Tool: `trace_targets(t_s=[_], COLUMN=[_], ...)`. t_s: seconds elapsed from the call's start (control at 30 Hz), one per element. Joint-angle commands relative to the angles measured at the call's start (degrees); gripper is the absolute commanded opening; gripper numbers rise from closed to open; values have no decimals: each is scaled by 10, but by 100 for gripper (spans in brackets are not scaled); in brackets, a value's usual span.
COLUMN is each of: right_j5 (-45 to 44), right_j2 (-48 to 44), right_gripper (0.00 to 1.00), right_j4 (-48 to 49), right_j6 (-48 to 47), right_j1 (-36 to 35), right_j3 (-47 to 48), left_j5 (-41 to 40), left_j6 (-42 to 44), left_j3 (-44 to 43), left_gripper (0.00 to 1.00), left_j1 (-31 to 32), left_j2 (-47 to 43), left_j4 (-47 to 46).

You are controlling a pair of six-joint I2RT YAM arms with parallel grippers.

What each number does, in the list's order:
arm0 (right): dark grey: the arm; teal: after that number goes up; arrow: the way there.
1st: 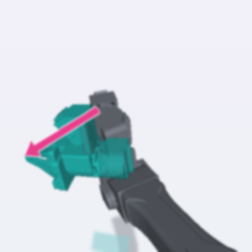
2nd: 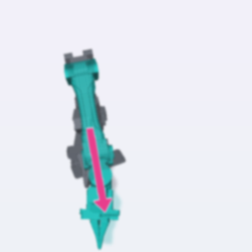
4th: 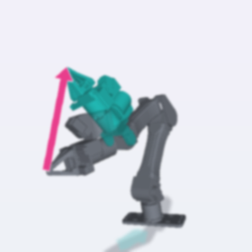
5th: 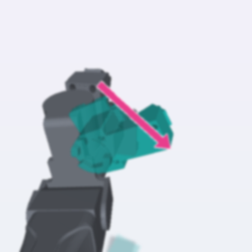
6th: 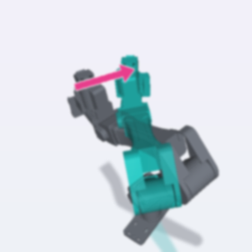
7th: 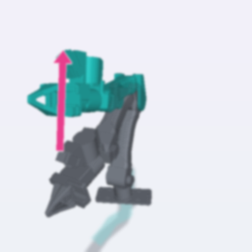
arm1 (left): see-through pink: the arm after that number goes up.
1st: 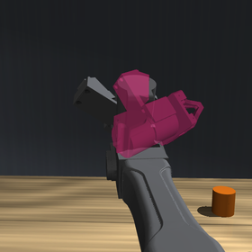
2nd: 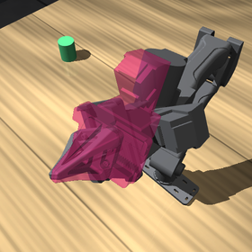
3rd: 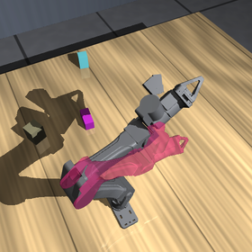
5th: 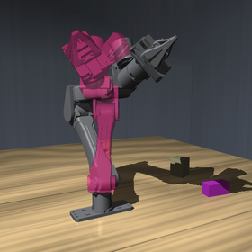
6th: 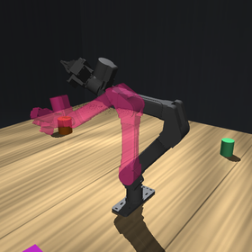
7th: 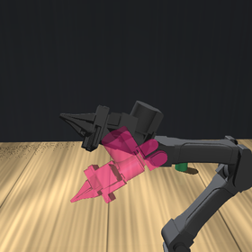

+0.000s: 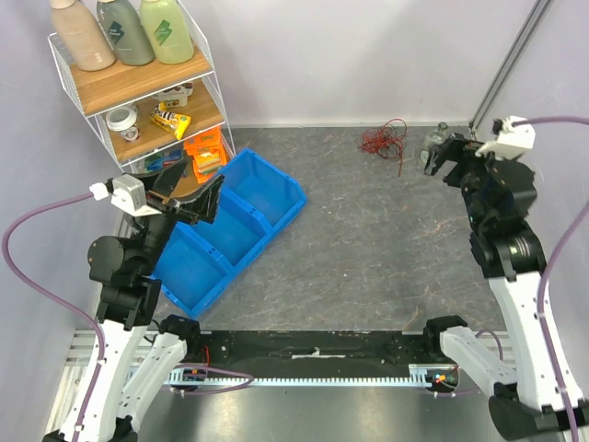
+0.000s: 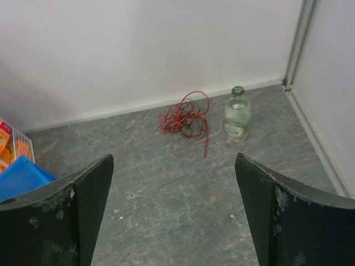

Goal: Untangle the cables

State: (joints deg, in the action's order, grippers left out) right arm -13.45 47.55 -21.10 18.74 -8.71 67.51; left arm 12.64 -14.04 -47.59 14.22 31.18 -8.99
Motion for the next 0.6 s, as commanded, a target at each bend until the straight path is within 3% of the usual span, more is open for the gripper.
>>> trace_targets(t_s=[0.0,0.2,0.3,0.43,0.57], right_j5=[74,41,27,-80,-115], right_j2=[110,360,490,643,782], right_gripper=[98,98,98,98,98], right_j4=[11,2,5,18,16], right_j6=[24,28,50,58,79], right_j1=[-4,-94,-94,-90,-69], right_j3=[47,180,254,350,452], left_j5=[13,19,23,38,59], left_j6=[8,3,-5,-16,-30], left_j3=[-3,-3,-2,-2,-1], left_gripper=[98,98,98,98,97], left_j1=[-3,-5,-4,-4,-4], left_j2=[7,15,22,29,40], left_j4=[-2,-2,-2,-7,-14])
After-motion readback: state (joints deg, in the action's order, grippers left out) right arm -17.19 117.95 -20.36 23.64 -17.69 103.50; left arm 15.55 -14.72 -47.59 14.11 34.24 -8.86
